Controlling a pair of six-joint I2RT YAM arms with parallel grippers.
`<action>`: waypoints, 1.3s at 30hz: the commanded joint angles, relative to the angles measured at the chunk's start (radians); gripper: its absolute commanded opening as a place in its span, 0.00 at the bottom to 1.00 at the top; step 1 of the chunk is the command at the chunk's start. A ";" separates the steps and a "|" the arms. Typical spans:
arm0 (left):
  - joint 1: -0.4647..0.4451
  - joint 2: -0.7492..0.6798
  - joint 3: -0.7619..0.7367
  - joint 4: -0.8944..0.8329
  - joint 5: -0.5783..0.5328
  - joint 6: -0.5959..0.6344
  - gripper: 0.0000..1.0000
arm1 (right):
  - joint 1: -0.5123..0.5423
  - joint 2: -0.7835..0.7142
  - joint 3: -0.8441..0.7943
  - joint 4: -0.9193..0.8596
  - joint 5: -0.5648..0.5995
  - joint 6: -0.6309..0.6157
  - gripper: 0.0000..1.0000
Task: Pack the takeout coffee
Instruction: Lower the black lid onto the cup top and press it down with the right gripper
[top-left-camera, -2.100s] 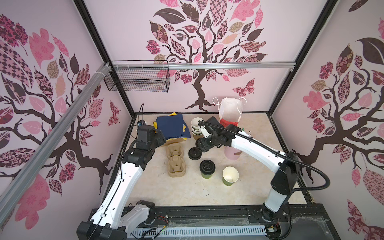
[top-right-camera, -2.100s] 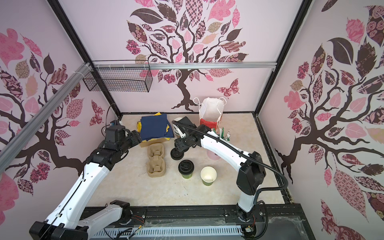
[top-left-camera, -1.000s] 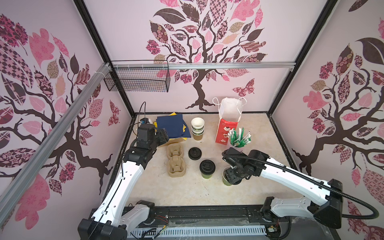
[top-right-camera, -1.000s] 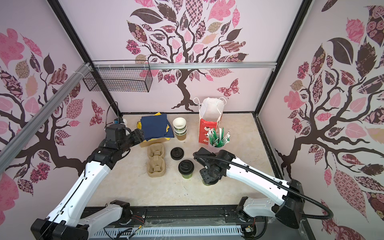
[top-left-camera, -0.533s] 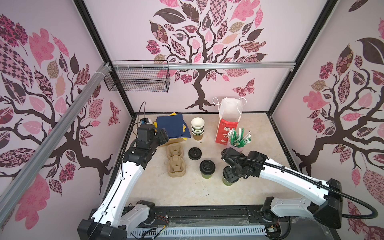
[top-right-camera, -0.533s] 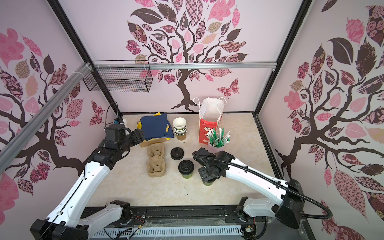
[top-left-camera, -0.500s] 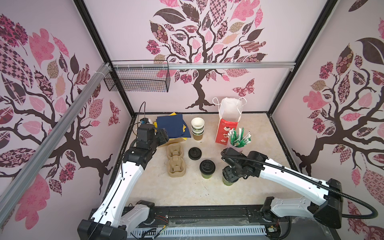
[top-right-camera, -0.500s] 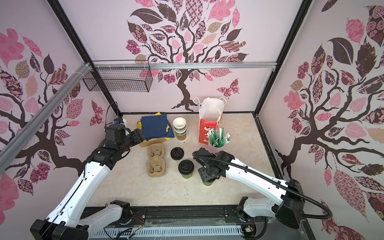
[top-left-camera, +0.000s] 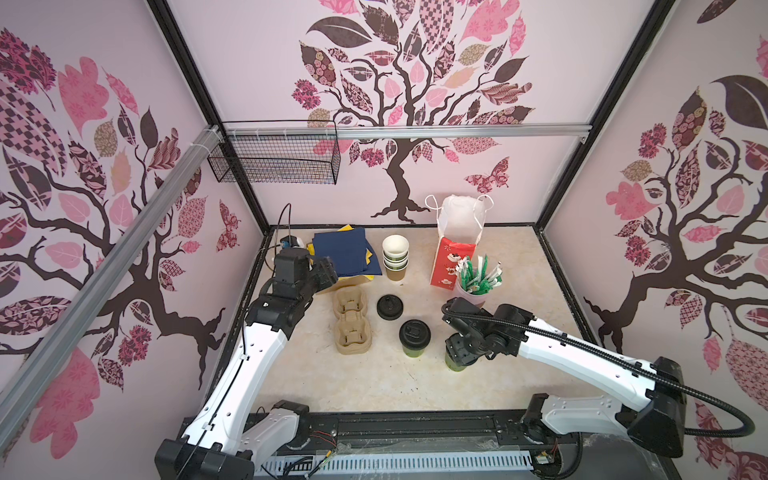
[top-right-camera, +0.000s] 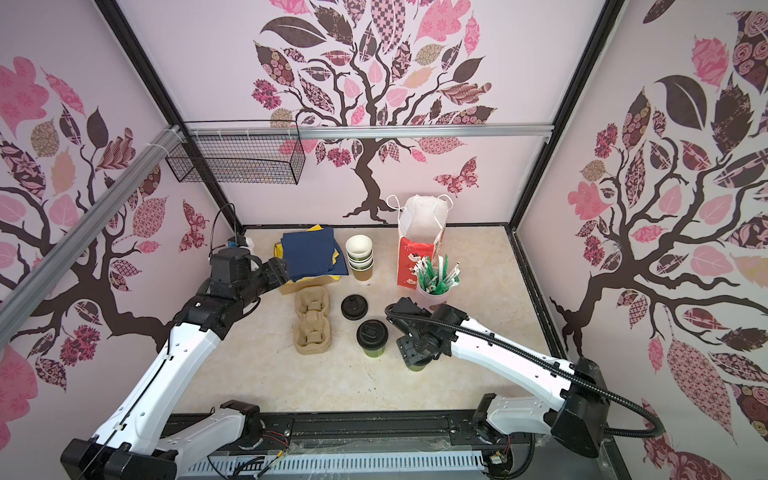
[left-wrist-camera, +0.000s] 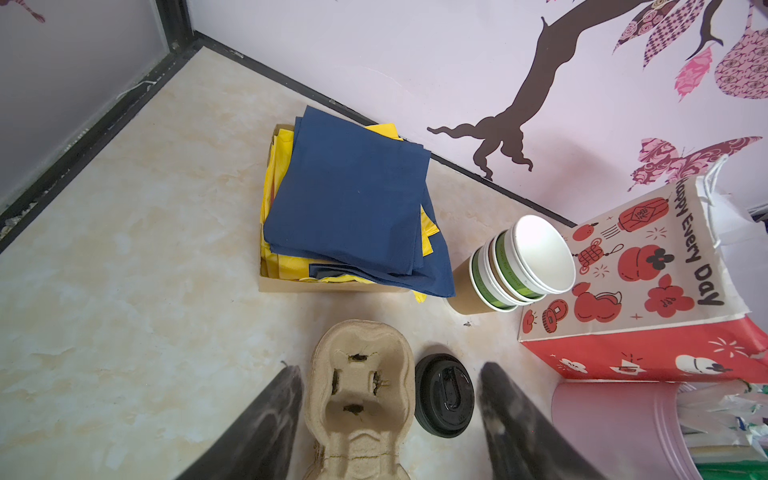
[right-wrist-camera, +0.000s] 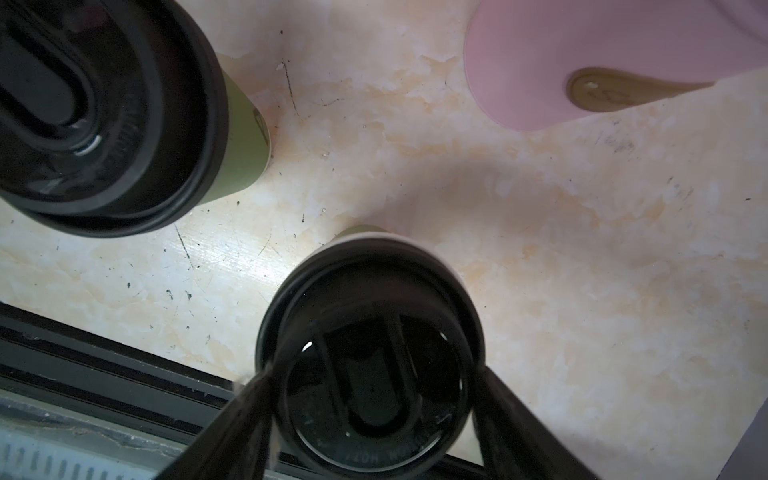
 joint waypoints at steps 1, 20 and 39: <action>0.005 -0.013 0.002 0.015 0.003 0.006 0.70 | 0.005 -0.004 -0.010 -0.020 0.019 0.023 0.75; 0.005 0.011 0.020 0.019 0.025 0.015 0.70 | 0.005 0.025 -0.047 0.020 0.022 0.008 0.76; -0.022 0.035 0.019 0.079 0.226 0.083 0.69 | 0.005 0.030 -0.146 -0.006 -0.151 0.013 0.72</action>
